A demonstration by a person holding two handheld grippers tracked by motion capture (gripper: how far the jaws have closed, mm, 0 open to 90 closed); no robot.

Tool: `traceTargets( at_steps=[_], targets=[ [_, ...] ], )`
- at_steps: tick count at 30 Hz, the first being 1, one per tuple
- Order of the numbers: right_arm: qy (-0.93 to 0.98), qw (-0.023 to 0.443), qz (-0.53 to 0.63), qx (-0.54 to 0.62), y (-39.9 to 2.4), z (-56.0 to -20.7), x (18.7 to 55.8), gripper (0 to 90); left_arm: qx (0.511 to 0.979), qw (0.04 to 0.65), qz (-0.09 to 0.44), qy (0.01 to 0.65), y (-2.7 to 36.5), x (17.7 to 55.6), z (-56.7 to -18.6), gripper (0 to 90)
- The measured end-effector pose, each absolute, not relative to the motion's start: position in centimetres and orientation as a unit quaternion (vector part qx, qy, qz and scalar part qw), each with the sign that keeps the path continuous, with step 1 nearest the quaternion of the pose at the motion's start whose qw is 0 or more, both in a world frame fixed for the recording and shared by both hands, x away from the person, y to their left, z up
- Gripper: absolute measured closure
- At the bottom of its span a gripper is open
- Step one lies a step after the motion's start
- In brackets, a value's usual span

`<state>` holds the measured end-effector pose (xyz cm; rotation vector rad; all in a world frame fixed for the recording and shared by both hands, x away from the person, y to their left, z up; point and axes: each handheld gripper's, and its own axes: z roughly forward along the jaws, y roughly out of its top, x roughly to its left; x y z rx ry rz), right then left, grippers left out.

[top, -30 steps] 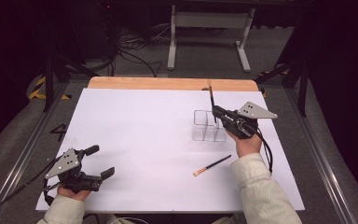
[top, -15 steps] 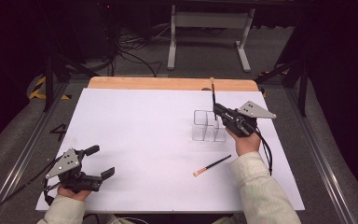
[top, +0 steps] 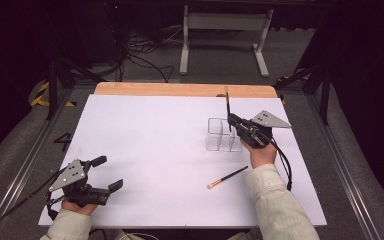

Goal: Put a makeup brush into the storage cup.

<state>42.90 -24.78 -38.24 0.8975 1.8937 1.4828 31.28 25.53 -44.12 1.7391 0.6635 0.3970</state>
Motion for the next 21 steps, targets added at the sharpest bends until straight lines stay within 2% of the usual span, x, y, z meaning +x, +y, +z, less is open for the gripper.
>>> traceTargets(
  at_steps=[21],
  targets=[
    [0.717, 0.254, 0.537, 0.365, -25.3, -40.3, 43.1, 83.3, 0.745, 0.579, 0.170, 0.283, 25.5, 31.3, -44.1, 1.3]
  ],
)
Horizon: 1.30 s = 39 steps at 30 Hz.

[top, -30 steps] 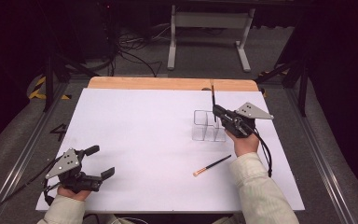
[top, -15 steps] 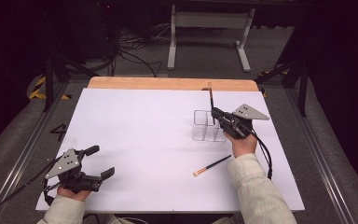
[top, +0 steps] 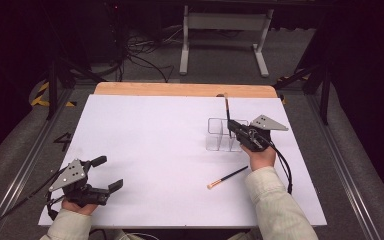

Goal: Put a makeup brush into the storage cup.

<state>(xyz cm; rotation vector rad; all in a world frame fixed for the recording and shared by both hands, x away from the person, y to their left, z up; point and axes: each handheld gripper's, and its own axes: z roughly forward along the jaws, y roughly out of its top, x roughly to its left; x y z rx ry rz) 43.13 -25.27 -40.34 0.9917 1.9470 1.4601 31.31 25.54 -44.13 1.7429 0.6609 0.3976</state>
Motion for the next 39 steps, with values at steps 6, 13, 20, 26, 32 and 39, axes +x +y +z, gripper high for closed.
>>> traceTargets(
  at_steps=[6, 13, 20, 26, 32, 39],
  targets=[
    [0.719, 0.245, 0.532, 0.374, -25.3, -40.5, 43.2, 83.3, 0.745, 0.580, 0.170, 0.283, 25.5, 31.3, -44.1, 1.3],
    [0.723, 0.240, 0.525, 0.378, -25.3, -40.8, 43.3, 83.2, 0.744, 0.580, 0.172, 0.283, 25.6, 31.3, -44.1, 1.3],
    [0.724, 0.233, 0.522, 0.385, -25.3, -40.9, 43.3, 82.9, 0.744, 0.580, 0.171, 0.284, 25.5, 31.3, -44.1, 1.3],
    [0.716, 0.237, 0.529, 0.389, -25.6, -40.5, 43.1, 64.4, 0.744, 0.580, 0.172, 0.284, 25.6, 31.3, -44.1, 1.4],
    [0.707, 0.248, 0.533, 0.392, -26.8, -39.2, 42.4, 40.2, 0.744, 0.579, 0.172, 0.284, 25.6, 31.3, -44.1, 1.3],
    [0.721, 0.249, 0.528, 0.373, -28.2, -37.9, 41.3, 23.1, 0.744, 0.580, 0.170, 0.285, 25.5, 31.3, -44.1, 1.3]
  ],
)
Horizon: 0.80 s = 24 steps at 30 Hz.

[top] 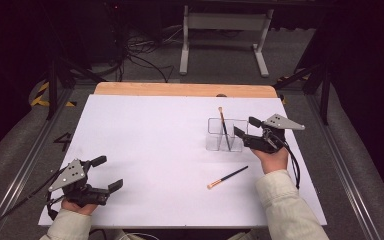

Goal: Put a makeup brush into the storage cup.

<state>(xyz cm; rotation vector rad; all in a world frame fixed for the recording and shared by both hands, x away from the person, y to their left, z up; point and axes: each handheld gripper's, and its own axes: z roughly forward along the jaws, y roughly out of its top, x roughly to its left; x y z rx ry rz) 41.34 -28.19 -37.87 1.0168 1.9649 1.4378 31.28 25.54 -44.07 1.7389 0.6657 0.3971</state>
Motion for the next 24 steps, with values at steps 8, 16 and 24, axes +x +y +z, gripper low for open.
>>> traceTargets(
  at_steps=[8, 16, 24],
  targets=[
    [0.744, 0.229, 0.527, 0.342, -29.0, -36.4, 39.5, 17.7, 0.747, 0.577, 0.171, 0.281, 25.5, 31.3, -44.1, 1.3],
    [0.764, 0.222, 0.523, 0.307, -29.0, -35.3, 37.6, 17.1, 0.746, 0.579, 0.169, 0.283, 25.4, 31.4, -44.1, 1.3],
    [0.797, 0.212, 0.492, 0.278, -28.9, -34.4, 36.5, 16.7, 0.746, 0.578, 0.170, 0.283, 25.5, 31.4, -44.1, 1.3]
  ],
)
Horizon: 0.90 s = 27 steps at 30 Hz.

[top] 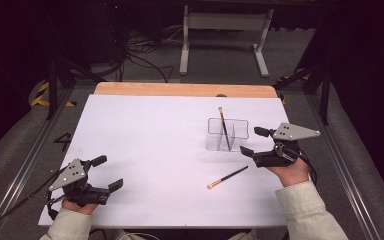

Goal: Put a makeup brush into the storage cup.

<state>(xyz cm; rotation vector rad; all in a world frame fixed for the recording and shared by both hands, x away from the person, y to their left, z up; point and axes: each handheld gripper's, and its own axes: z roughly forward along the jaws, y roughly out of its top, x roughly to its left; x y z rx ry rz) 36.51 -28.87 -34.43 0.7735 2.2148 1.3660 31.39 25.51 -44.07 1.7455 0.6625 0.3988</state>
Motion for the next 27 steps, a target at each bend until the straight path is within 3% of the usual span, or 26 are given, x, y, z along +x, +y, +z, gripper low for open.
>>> traceTargets(
  at_steps=[27],
  targets=[
    [0.887, 0.179, 0.370, 0.209, -26.1, -32.4, 36.2, 16.5, 0.754, 0.567, 0.180, 0.279, 25.8, 31.5, -44.4, 1.3]
  ],
)
